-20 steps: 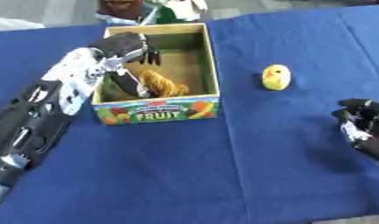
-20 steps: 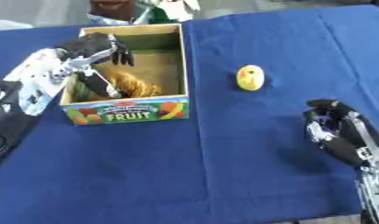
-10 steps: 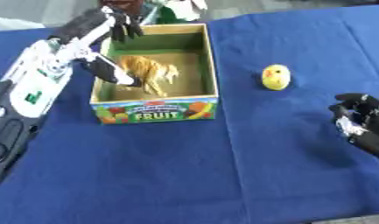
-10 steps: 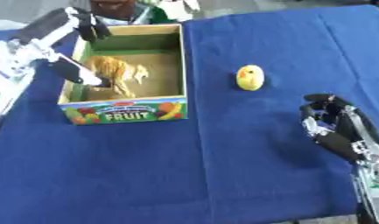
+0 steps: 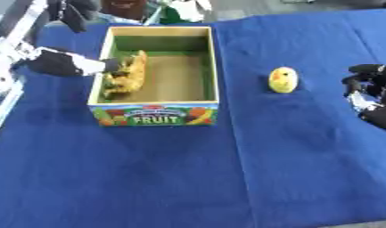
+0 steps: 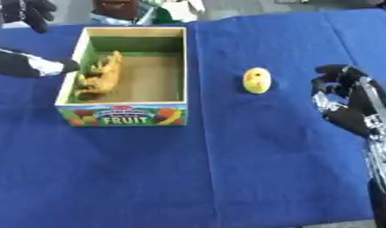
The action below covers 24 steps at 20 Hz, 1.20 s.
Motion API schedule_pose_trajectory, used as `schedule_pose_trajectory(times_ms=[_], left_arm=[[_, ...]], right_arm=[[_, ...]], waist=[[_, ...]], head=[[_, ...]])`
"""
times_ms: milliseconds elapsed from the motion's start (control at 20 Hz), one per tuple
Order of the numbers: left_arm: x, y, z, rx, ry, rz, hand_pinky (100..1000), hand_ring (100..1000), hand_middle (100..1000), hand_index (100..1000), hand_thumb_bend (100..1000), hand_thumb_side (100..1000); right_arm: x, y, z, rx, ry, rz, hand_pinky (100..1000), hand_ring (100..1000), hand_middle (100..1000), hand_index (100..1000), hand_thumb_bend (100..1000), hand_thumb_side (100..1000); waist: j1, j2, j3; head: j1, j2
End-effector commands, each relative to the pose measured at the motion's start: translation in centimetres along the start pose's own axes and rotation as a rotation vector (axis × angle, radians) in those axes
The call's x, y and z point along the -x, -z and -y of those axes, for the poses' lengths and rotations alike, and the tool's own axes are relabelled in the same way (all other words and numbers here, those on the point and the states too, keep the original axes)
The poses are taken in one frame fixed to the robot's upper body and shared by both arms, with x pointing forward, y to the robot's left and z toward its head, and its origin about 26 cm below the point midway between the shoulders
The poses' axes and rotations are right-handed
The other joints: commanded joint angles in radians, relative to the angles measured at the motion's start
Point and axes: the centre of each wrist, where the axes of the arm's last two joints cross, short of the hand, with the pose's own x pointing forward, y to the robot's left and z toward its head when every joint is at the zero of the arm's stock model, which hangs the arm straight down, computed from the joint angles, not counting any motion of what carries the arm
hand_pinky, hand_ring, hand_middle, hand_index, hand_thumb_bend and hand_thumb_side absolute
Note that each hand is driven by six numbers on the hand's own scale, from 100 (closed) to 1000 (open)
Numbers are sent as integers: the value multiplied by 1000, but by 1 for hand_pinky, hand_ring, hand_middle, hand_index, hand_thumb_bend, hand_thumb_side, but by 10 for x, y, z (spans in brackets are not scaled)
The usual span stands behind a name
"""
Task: Pick up objects on the table and place them in the box.
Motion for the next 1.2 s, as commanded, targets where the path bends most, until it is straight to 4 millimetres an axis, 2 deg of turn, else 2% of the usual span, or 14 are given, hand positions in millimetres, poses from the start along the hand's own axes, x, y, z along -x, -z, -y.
schedule_pose_trajectory(times_ms=[50, 400, 900, 1200], left_arm=[[-6, 0, -13, -16, 28, 16, 545, 511, 532, 684, 812, 121], [-6, -11, -15, -71, -13, 11, 536, 505, 526, 682, 815, 126], [0, -46, -1, -162, -123, -52, 520, 494, 516, 676, 818, 132], [4, -61, 10, -205, -157, -97, 516, 491, 514, 674, 817, 131]], right_arm=[[-7, 5, 13, 11, -27, 22, 550, 688, 507, 735, 100, 197], [-11, 11, 21, 0, -59, 39, 550, 688, 509, 737, 100, 174], [-23, 46, 57, -111, -267, 102, 565, 715, 551, 783, 184, 125], [-22, 65, 62, -224, -383, 125, 576, 741, 603, 803, 236, 133]], waist=[[-3, -20, 0], [-1, -23, 5], [-2, -20, 40], [-6, -19, 61]], head=[[-4, -11], [-7, -13], [-30, -8], [-39, -6]])
